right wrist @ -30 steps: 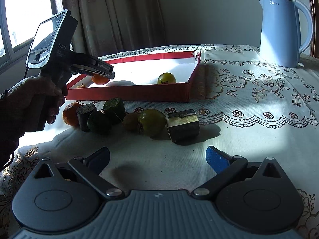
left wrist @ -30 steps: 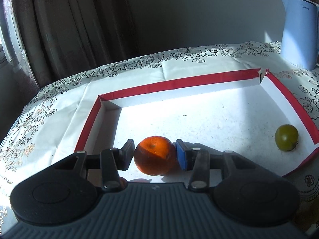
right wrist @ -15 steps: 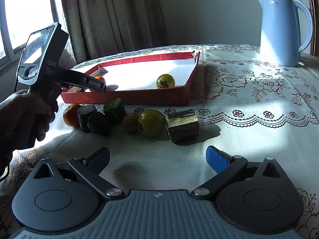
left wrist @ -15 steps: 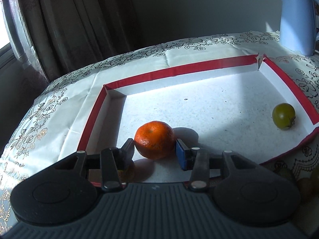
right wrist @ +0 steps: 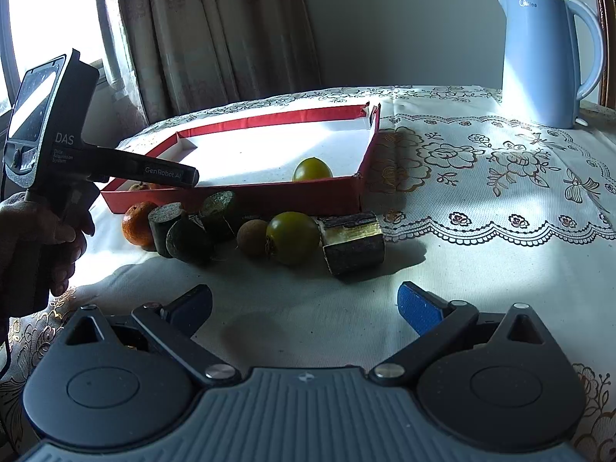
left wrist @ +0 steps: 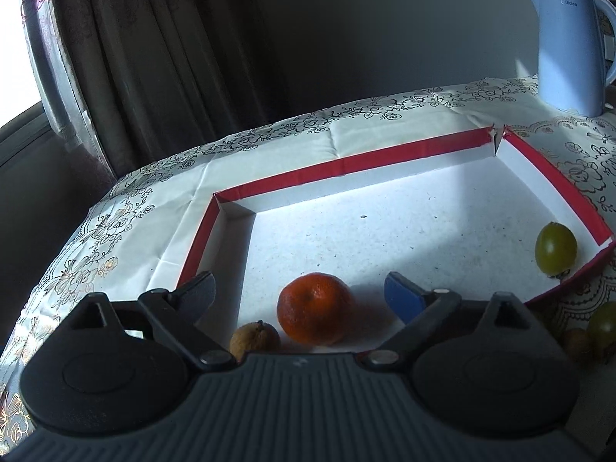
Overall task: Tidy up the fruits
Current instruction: 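Withdraw the left tool from the tray, then grasp the dark block with yellow top using the right tool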
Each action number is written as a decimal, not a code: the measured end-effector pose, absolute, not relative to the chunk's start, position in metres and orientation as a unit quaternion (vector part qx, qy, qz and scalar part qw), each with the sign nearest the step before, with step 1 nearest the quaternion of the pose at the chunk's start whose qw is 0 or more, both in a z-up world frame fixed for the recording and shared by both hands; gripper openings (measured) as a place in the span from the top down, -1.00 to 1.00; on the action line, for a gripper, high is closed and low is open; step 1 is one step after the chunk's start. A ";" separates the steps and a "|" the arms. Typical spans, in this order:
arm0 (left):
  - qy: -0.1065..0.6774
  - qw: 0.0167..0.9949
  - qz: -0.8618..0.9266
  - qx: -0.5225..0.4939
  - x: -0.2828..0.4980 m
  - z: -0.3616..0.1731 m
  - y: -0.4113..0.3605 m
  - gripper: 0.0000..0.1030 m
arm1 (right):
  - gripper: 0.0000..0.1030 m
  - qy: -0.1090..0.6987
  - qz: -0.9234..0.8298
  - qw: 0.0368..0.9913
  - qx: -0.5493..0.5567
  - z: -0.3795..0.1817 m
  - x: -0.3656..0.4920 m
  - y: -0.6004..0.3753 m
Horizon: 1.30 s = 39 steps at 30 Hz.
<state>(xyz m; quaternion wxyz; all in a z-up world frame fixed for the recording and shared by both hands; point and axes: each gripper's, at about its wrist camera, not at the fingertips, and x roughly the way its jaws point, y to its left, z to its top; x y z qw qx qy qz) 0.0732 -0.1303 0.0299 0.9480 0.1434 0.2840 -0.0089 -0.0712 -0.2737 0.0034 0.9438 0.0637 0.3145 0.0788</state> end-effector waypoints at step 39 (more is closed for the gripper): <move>0.287 0.953 0.079 -0.058 -0.009 0.013 0.017 -1.00 | -0.61 0.267 0.050 0.962 0.012 0.017 -0.081 -0.282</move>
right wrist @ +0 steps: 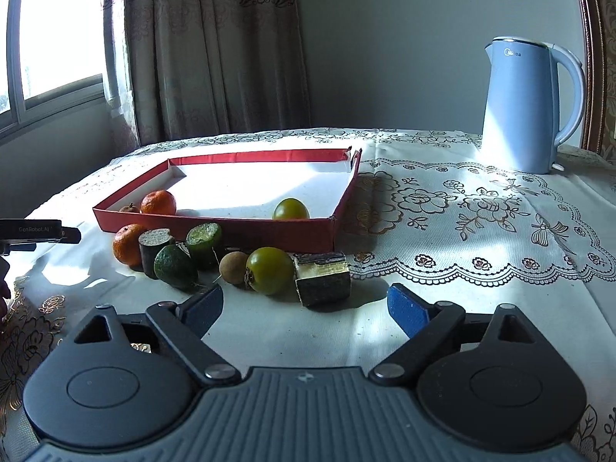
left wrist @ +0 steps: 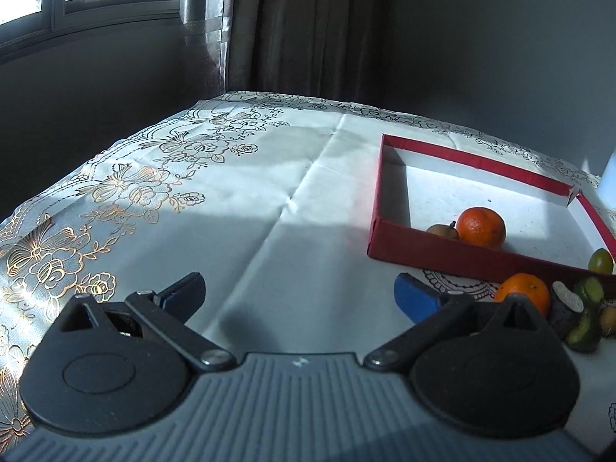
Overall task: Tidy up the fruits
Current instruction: 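Grasp the dark block with yellow top using the right tool, then lift the dark block with the right tool toward the red tray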
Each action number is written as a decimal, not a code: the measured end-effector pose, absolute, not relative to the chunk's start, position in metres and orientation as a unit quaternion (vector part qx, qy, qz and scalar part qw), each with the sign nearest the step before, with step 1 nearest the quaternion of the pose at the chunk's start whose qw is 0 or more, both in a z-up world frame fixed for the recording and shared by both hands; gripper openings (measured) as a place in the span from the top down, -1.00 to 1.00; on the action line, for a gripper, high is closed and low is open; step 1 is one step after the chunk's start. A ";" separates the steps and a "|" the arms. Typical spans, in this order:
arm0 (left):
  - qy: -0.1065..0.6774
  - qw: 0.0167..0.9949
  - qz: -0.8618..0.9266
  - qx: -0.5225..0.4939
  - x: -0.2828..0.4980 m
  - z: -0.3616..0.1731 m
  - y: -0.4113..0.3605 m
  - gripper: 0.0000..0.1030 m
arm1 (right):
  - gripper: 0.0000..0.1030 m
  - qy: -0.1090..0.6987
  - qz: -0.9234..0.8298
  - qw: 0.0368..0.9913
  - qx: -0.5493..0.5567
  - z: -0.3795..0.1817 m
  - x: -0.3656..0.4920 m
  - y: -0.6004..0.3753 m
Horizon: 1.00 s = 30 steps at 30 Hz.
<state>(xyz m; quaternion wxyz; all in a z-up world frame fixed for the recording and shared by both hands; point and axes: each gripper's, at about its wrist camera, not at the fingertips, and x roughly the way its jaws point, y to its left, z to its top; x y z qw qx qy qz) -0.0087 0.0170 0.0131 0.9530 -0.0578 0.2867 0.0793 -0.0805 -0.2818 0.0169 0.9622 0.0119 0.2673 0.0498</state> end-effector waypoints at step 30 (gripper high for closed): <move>0.316 0.942 0.095 -0.052 0.000 0.009 0.018 -1.00 | 0.37 0.255 0.031 0.966 0.017 0.013 -0.062 -0.299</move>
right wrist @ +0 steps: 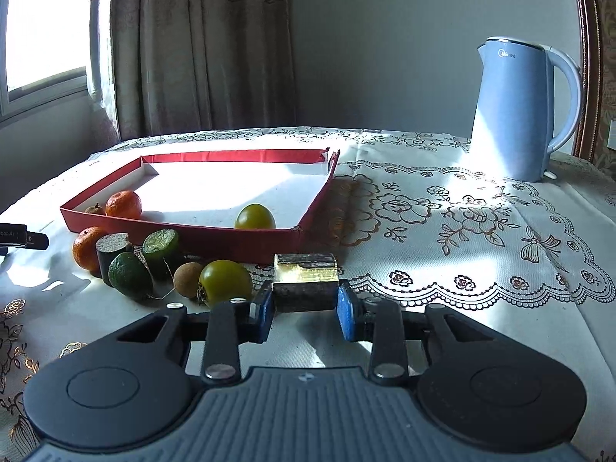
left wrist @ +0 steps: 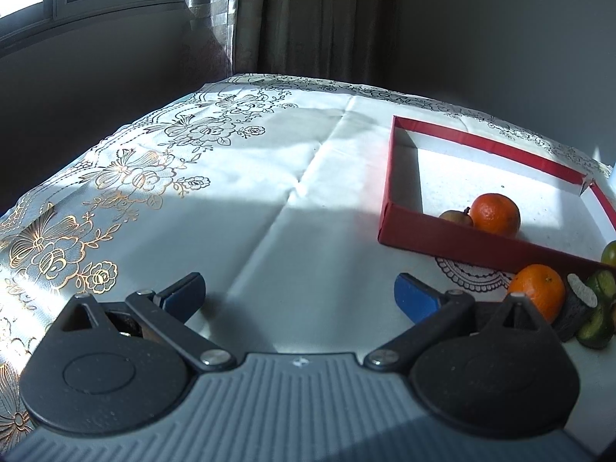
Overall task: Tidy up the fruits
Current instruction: 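Lift the dark block with the right tool toward the red tray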
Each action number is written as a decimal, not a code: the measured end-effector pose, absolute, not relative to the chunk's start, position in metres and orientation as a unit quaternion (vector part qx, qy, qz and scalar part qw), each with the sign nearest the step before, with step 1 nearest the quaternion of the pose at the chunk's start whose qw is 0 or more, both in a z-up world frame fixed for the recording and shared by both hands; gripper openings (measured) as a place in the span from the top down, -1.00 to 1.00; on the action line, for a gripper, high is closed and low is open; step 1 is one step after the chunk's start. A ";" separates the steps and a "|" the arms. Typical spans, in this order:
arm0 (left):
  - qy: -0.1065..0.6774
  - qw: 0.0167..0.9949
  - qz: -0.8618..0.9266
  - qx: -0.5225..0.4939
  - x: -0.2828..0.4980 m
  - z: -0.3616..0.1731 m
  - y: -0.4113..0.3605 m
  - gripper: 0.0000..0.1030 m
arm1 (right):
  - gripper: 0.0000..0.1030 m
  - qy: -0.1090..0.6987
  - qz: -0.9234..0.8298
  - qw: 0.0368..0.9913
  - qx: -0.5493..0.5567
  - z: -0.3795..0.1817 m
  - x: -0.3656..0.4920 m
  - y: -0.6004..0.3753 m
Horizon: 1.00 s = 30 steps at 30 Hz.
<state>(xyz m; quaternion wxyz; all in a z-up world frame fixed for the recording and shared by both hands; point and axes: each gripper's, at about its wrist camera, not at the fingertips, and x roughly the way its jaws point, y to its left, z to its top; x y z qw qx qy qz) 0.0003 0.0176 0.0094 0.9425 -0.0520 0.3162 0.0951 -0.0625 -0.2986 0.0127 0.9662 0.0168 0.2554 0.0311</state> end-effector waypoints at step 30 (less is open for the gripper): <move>0.314 0.943 0.085 -0.069 -0.001 0.009 0.023 -1.00 | 0.37 0.207 0.033 0.978 -0.002 0.047 -0.055 -0.271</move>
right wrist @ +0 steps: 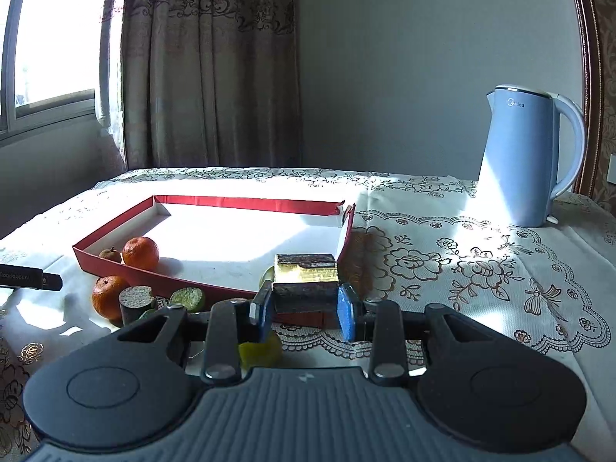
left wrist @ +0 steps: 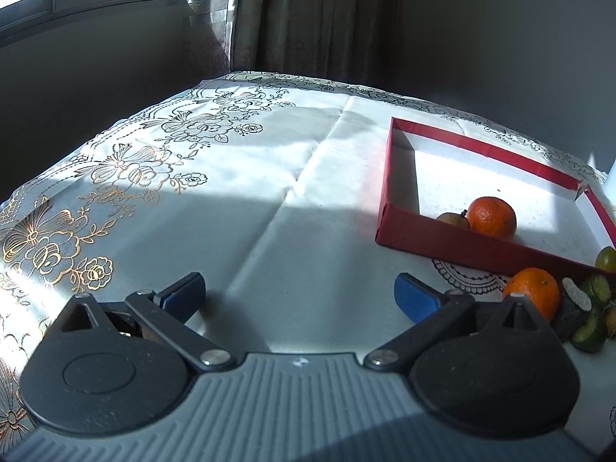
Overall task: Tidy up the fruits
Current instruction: 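Lift the dark block with the right tool toward the red tray, then lower the dark block into the red tray and open the right tool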
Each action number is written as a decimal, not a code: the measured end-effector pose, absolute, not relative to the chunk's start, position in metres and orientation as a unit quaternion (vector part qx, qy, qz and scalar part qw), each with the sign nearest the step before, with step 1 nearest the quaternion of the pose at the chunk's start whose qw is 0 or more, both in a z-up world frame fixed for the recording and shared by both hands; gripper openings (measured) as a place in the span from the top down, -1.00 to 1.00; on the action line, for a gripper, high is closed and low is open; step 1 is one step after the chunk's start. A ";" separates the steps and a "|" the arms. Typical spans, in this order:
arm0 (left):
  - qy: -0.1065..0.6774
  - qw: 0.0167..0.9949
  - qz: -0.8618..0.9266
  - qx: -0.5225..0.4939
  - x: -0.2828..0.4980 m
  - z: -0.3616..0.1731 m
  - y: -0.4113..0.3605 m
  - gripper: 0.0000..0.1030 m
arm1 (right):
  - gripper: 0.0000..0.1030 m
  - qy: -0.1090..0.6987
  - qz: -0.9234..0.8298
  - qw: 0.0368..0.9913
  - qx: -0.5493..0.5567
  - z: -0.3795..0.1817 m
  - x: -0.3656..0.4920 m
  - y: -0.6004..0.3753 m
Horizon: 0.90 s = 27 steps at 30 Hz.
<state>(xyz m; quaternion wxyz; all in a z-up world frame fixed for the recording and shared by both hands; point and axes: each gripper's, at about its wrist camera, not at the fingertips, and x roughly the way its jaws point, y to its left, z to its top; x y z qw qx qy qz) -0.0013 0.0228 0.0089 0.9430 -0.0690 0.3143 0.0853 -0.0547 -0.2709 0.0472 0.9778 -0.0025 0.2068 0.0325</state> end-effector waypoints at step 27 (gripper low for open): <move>0.313 0.943 0.076 -0.082 -0.001 0.008 0.026 -1.00 | 0.37 0.270 0.008 0.963 0.022 0.022 0.062 -0.269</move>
